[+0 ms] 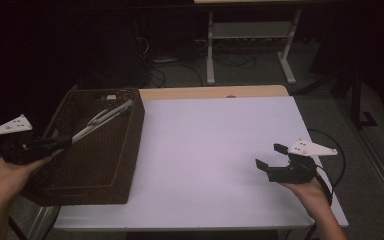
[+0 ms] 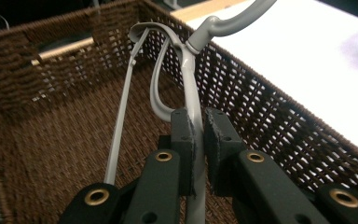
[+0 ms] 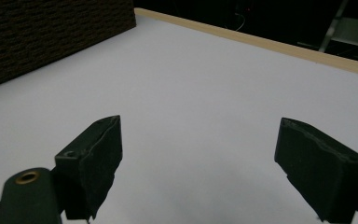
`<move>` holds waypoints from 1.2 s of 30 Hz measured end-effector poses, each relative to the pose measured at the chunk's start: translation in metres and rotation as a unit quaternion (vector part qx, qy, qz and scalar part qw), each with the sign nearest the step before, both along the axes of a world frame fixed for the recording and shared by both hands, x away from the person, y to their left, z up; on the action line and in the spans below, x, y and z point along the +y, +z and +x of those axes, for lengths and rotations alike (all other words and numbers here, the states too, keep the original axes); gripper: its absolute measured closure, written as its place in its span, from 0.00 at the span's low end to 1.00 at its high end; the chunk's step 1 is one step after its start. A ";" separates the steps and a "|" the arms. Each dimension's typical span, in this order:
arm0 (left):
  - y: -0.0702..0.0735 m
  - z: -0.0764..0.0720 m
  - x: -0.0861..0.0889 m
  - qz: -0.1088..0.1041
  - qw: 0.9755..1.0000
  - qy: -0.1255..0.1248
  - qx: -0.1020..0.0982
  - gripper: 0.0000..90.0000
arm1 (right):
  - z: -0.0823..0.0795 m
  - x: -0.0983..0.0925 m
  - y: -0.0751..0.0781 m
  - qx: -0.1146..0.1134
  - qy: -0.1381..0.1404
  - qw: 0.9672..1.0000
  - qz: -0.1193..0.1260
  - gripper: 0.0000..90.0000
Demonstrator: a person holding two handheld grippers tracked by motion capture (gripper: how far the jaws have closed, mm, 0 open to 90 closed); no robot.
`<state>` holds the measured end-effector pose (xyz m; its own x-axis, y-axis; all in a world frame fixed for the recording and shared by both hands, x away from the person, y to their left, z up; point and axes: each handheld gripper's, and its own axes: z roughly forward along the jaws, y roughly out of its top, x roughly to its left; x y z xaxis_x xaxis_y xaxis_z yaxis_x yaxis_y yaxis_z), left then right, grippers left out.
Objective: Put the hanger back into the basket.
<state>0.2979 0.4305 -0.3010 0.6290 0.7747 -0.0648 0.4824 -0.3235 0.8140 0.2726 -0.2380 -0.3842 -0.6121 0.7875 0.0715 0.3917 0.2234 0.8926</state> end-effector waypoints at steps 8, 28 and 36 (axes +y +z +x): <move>-0.012 0.013 -0.011 0.021 1.000 -0.009 0.022 0.92 | 0.000 -0.001 0.000 -0.001 -0.001 1.000 0.000 0.16; -0.017 0.014 -0.004 -0.016 1.000 0.001 0.023 0.61 | 0.000 0.000 0.001 -0.004 0.001 1.000 0.000 0.16; -0.003 0.009 -0.021 -0.062 0.998 0.002 -0.017 0.36 | -0.001 0.003 0.003 -0.006 0.005 1.000 0.007 0.15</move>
<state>0.3070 0.4097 -0.3036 0.6286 0.7653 -0.1388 0.4555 -0.2176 0.8632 0.2718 -0.2355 -0.3807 -0.6213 0.7801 0.0742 0.3783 0.2157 0.9002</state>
